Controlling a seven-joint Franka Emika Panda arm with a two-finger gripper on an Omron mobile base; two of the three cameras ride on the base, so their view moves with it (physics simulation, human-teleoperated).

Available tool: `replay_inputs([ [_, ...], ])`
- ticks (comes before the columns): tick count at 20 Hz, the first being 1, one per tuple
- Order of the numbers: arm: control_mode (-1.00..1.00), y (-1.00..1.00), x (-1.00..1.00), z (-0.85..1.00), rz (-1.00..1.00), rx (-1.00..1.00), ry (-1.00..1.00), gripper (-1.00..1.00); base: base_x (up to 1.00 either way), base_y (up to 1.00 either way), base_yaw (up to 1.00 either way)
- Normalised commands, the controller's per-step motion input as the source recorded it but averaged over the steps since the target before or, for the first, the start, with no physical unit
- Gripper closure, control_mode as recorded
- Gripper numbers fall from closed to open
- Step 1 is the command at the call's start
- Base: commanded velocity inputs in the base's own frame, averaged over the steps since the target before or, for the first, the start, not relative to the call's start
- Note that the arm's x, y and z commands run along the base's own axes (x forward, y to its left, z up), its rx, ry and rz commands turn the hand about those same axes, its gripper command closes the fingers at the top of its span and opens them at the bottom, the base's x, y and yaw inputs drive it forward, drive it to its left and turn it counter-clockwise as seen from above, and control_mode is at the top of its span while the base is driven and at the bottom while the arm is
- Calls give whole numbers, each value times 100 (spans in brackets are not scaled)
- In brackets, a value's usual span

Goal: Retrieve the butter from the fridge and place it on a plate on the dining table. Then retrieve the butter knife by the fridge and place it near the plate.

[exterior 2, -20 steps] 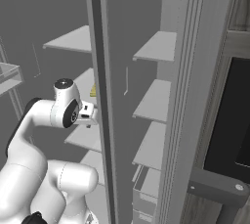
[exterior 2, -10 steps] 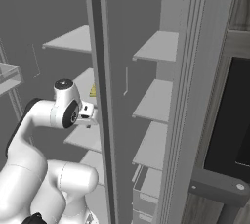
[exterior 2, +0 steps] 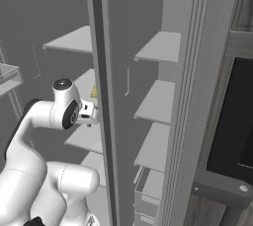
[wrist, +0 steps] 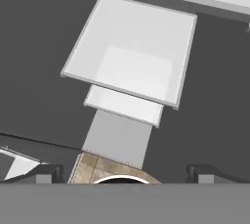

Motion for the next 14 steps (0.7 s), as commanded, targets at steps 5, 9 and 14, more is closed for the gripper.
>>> replay_inputs([
  [5,-100,1,0,40,-3,0,-23,-100,0,0,0],
  [9,-100,15,0,44,-5,0,-26,-100,0,0,0],
  [14,-100,3,1,51,-5,2,-25,-100,0,0,0],
])
